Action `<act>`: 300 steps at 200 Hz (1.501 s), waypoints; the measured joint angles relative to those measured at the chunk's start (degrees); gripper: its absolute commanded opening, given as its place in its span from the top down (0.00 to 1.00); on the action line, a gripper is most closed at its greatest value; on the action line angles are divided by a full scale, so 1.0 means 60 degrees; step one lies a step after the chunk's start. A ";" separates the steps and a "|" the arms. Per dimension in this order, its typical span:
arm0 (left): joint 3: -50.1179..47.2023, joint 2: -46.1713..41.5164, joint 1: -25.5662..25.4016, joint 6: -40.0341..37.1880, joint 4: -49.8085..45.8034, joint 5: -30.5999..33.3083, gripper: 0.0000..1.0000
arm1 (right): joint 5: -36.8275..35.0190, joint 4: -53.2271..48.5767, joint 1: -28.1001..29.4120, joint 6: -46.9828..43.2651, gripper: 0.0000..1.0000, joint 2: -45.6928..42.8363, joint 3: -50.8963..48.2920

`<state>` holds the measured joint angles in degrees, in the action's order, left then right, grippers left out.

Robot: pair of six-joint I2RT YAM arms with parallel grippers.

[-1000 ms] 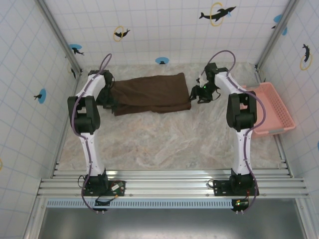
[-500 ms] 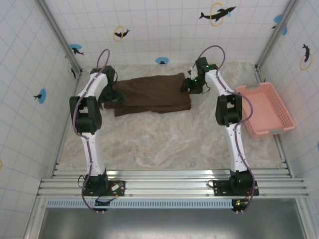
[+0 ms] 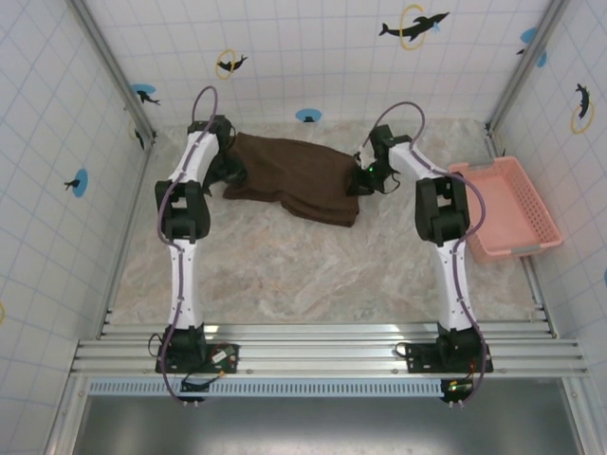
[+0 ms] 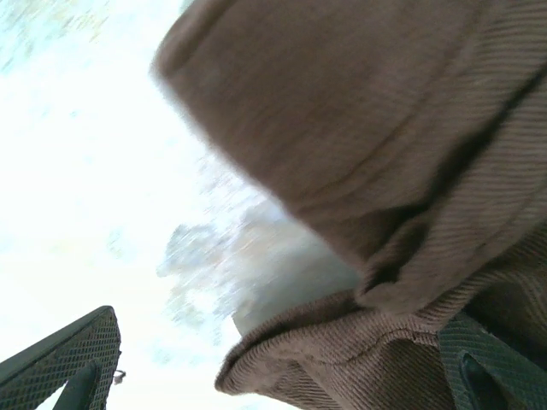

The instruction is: Roll up the long pants

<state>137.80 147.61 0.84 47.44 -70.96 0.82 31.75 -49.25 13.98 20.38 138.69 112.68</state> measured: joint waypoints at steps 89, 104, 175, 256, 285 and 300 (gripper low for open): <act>0.0765 0.0630 -0.0412 0.1231 0.1647 -0.1009 0.03 | 0.0426 -0.0248 0.2543 0.0619 0.82 -0.2568 -0.4146; 0.0801 0.0663 -0.0481 0.1257 0.1891 -0.1115 0.03 | 0.0514 -0.0313 0.3289 0.0794 0.72 -0.2568 -0.4102; 0.0820 0.0685 -0.0535 0.0816 0.2452 -0.1483 0.03 | 0.0772 -0.1625 0.4845 0.0925 0.39 -0.2637 -0.2663; -0.5322 -0.5493 -0.0430 -0.3435 0.3402 0.3563 0.03 | -0.4065 -0.2200 0.5176 -0.4266 0.34 -0.5464 -0.3869; -0.8386 -0.9220 -0.0335 -0.4153 0.4976 0.3577 0.23 | -0.4962 -0.1177 0.5905 -0.5705 0.34 -0.5727 -0.5734; -0.9049 -0.9879 -0.0306 -0.4415 0.5144 0.3526 0.19 | -0.5344 -0.0586 0.6153 -0.6109 0.35 -0.5727 -0.6349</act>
<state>83.50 88.33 -0.99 20.95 -40.10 21.98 -0.32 -52.77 50.89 -16.27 104.33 74.59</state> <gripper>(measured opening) 0.775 0.656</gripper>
